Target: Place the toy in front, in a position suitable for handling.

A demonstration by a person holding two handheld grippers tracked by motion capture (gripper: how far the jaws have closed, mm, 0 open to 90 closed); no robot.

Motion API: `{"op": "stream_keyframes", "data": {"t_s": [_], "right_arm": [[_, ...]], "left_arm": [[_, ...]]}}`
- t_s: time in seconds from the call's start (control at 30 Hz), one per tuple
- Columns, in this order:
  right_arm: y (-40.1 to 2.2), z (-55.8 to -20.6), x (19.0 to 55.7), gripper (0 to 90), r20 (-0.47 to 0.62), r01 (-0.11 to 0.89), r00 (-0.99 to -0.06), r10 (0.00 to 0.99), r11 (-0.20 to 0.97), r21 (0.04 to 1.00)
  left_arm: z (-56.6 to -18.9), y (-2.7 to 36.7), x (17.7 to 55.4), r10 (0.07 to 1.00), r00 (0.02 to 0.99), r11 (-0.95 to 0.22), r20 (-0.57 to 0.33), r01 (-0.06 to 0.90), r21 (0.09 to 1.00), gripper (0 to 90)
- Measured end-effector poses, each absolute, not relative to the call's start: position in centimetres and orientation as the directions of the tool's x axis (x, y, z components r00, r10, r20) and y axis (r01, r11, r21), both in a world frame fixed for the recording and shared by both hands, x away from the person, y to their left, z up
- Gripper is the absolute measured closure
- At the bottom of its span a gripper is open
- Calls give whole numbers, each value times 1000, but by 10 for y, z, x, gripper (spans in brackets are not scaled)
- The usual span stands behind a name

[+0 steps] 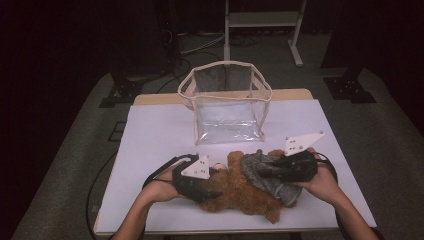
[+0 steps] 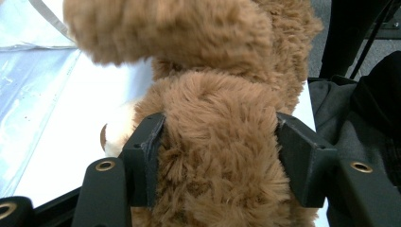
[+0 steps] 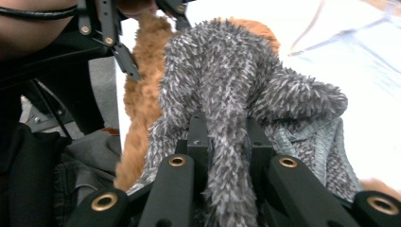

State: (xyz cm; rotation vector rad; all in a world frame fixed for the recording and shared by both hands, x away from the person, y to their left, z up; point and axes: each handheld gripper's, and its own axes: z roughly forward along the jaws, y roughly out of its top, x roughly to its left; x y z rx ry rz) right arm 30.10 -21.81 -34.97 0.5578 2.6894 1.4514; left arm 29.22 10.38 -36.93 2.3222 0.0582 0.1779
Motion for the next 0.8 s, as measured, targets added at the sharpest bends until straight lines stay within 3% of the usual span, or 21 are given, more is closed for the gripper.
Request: {"op": "stream_keyframes", "data": {"t_s": [0.13, 0.3, 0.57, 0.8], "right_arm": [[-235, -350, 302, 768, 145, 321, -918, 369, 477, 819], [-232, -332, 301, 768, 105, 278, -925, 364, 464, 841], [-186, -308, 311, 767, 67, 211, -953, 295, 490, 846], [-143, -320, 330, 764, 93, 227, -961, 259, 556, 799]], "left_arm": [[-370, 102, 295, 107, 989, -683, 107, -5, 730, 392], [-372, 100, 298, 127, 988, -668, 93, 15, 744, 392], [-372, 99, 298, 127, 987, -665, 95, 14, 747, 394], [-372, 100, 296, 119, 987, -668, 103, 3, 744, 394]]}}
